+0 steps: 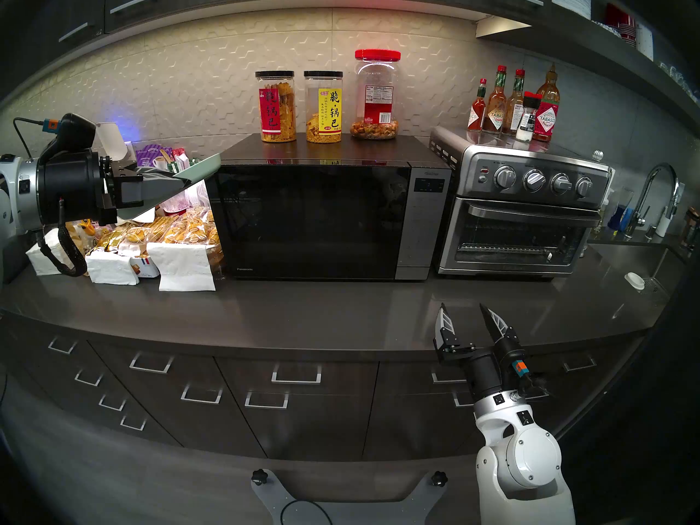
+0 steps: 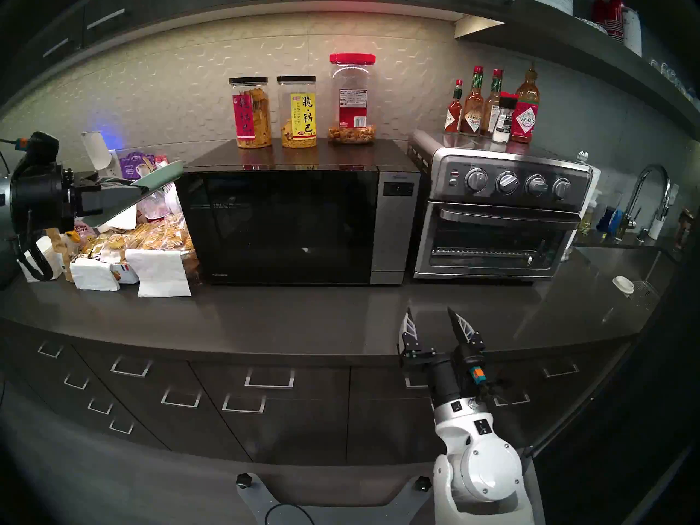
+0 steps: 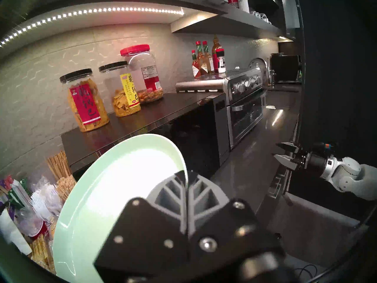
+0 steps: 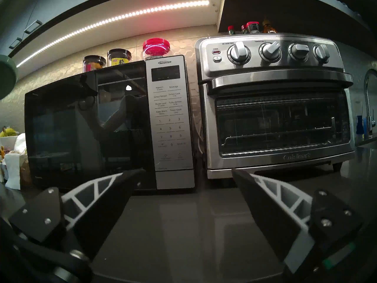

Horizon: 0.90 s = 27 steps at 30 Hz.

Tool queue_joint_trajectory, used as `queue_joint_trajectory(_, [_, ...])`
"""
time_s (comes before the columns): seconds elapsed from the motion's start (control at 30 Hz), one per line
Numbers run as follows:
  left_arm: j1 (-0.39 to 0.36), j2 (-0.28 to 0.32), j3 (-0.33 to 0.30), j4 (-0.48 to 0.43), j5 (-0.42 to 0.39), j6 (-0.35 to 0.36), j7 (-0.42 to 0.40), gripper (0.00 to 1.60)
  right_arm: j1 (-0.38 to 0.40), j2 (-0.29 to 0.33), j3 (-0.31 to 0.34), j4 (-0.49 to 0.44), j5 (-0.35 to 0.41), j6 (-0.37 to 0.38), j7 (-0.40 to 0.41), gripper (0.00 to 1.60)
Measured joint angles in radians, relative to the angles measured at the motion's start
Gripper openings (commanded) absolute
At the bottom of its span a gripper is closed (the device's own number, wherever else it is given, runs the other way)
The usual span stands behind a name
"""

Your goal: Open the microwave, put the plate inside, and close the door

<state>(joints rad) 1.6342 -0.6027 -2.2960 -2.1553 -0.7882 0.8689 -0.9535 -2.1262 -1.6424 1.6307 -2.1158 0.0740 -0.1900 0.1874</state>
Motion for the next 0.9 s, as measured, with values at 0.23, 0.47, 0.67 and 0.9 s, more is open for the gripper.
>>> queue_joint_trajectory(0.23, [0.019,0.015,-0.002,0.023,0.021,-0.033,-0.035,0.0,0.0,0.0,0.0,0.0,0.0,0.0,0.0,1.6])
queue_joint_trajectory(0.47, [0.037,0.024,-0.026,0.04,0.037,-0.047,-0.056,0.0,0.0,0.0,0.0,0.0,0.0,0.0,0.0,1.6])
queue_joint_trajectory(0.67, [0.049,0.03,-0.061,0.04,0.039,-0.047,-0.057,0.0,0.0,0.0,0.0,0.0,0.0,0.0,0.0,1.6])
queue_joint_trajectory(0.9, [0.058,0.044,-0.097,0.036,0.026,-0.039,-0.051,0.0,0.0,0.0,0.0,0.0,0.0,0.0,0.0,1.6])
